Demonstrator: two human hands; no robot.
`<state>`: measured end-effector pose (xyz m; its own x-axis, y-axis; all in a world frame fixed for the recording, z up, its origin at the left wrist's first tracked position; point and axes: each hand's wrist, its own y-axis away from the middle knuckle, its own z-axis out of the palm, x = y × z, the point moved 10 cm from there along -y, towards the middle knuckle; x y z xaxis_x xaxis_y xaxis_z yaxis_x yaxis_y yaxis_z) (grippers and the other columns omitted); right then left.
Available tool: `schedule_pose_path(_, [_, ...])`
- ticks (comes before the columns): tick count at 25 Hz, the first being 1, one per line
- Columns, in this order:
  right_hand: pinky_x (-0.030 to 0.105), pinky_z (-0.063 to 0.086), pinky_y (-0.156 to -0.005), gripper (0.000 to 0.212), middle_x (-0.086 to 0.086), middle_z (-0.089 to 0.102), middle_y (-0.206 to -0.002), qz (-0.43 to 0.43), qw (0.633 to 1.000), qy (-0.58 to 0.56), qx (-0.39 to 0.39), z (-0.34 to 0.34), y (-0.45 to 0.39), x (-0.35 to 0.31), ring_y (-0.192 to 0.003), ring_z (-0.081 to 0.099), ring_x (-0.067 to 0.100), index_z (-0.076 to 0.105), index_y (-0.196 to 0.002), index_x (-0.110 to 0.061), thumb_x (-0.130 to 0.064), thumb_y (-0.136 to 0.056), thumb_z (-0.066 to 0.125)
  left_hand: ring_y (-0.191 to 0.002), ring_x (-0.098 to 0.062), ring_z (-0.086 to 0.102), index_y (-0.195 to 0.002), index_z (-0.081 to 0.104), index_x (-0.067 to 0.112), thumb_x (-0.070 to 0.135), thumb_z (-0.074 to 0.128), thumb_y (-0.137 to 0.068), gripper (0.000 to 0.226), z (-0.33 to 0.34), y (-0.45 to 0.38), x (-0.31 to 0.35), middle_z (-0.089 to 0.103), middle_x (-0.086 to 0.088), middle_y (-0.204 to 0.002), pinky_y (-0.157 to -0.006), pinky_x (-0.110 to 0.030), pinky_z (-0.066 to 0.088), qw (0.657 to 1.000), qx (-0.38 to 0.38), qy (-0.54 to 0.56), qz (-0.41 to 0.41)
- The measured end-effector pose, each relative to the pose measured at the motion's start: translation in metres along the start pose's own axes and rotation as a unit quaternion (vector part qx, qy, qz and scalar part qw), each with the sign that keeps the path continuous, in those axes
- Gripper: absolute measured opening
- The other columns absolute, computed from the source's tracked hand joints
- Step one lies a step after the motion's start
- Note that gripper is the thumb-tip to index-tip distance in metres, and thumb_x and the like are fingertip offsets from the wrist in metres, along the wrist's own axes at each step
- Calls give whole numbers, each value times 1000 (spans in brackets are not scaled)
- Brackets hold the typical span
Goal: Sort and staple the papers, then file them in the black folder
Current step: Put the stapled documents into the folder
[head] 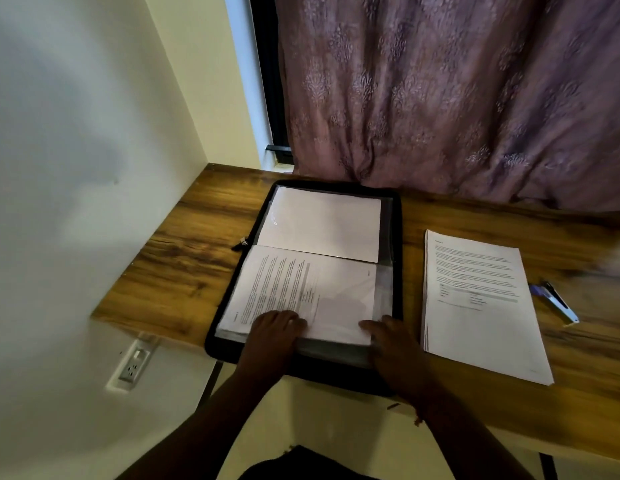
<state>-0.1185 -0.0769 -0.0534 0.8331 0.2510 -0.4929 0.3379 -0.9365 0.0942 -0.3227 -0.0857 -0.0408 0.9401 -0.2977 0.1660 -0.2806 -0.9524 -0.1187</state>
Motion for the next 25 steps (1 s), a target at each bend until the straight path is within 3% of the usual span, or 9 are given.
schedule_pose_path(3, [32,49,-90,22,7,52,-116,-3,992,24,126,-24,-8,1,-110,54,28,71,-106,-19,-16,-84,72,-89,-24,65,-101,68,22,15,77,-70,32,-18,-3,3,70,2,-98,-83,-41,51,999,37,-15,5])
schedule_pose_path(5, [36,44,-99,15,9,55,-124,-7,982,24,188,-43,-11,-2,-119,51,31,75,-95,-19,-15,-81,76,-87,-23,67,-96,70,21,12,80,-70,29,-34,-4,0,72,2,-92,-89,-42,50,997,67,-50,-2])
schedule_pose_path(9, [42,42,-105,18,8,65,-121,-77,973,-49,211,-70,-25,-16,-121,54,26,74,-99,-13,-3,-84,71,-87,-24,69,-92,73,19,10,79,-75,20,-72,-1,-67,74,-1,-91,-91,-46,47,984,133,-46,-109])
schedule_pose_path(13, [26,50,-92,16,-2,68,-105,5,959,-205,196,-95,-45,-21,-96,62,8,69,-102,-21,-10,-94,60,-79,-19,65,-98,73,14,12,74,-85,12,-99,-10,-130,72,-5,-94,-68,-28,49,964,181,138,-140])
schedule_pose_path(16, [20,47,-73,13,-10,67,-87,88,919,-307,230,-116,-65,-16,-79,62,1,67,-92,-25,-25,-98,55,-78,-10,65,-101,65,22,18,73,-87,16,-89,-41,-171,68,1,-90,-68,-21,52,850,184,411,-273])
schedule_pose_path(18, [25,46,-74,12,-9,66,-84,109,901,-300,295,-132,-80,-12,-78,61,3,65,-90,-24,-29,-97,57,-82,-23,66,-102,63,25,19,73,-87,19,-89,-65,-188,66,-6,-89,-77,-36,57,798,201,501,-268])
schedule_pose_path(20, [25,45,-72,13,-6,62,-80,126,866,-325,359,-146,-95,-9,-72,56,-1,63,-87,-17,-27,-95,61,-85,-32,66,-99,65,22,18,71,-89,13,-95,-94,-195,68,-13,-90,-78,-44,56,800,182,520,-238])
schedule_pose_path(23, [13,44,-71,12,-2,58,-84,138,825,-354,418,-160,-124,-2,-67,51,-13,62,-93,-5,-17,-95,62,-75,-17,61,-97,65,17,15,70,-90,9,-96,-139,-201,64,-5,-81,-74,-36,52,803,148,526,-238])
schedule_pose_path(25, [16,48,-77,13,0,59,-92,164,799,-381,435,-164,-146,12,-73,54,-11,64,-103,-4,-14,-93,63,-79,-17,62,-102,65,13,16,71,-89,15,-87,-170,-209,66,-4,-86,-80,-36,54,794,139,538,-247])
